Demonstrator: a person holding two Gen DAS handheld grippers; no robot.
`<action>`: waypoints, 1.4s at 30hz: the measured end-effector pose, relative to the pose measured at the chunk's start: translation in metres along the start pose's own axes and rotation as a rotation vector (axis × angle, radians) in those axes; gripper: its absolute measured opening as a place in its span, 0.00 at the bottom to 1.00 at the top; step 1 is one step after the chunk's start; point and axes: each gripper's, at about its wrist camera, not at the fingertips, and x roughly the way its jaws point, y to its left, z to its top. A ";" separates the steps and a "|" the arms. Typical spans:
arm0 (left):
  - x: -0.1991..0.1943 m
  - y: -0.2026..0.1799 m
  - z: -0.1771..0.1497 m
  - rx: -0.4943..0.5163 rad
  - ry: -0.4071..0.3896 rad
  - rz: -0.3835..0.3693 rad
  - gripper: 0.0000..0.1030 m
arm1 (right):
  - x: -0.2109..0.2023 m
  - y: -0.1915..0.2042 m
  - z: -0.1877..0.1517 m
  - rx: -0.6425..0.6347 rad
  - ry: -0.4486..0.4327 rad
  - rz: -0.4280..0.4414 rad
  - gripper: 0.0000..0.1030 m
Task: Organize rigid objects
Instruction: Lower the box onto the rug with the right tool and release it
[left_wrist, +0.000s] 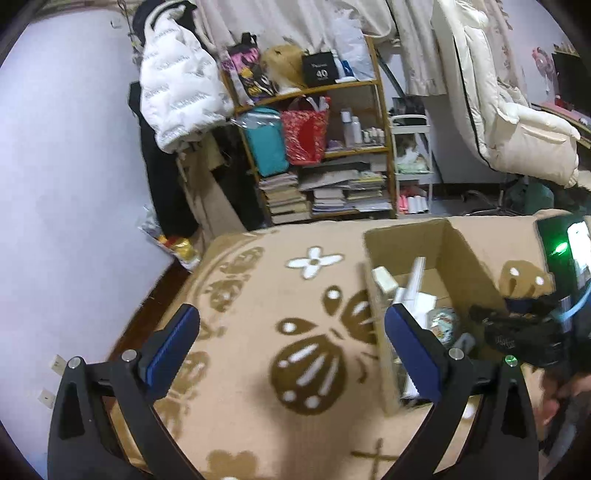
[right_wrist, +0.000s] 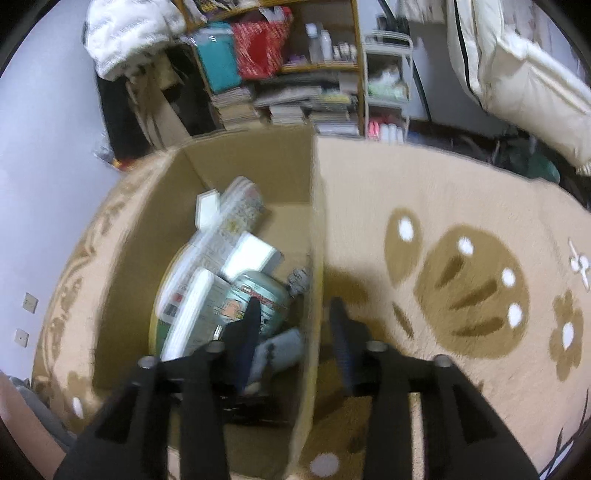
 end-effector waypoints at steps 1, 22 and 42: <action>-0.004 0.004 -0.001 0.006 -0.006 0.004 0.97 | -0.008 0.004 0.000 -0.006 -0.022 0.005 0.57; -0.062 0.084 -0.039 -0.099 -0.050 0.049 0.99 | -0.128 0.052 -0.032 -0.064 -0.330 0.059 1.00; -0.039 0.108 -0.055 -0.230 0.006 0.027 0.99 | -0.124 0.065 -0.048 -0.101 -0.345 0.060 1.00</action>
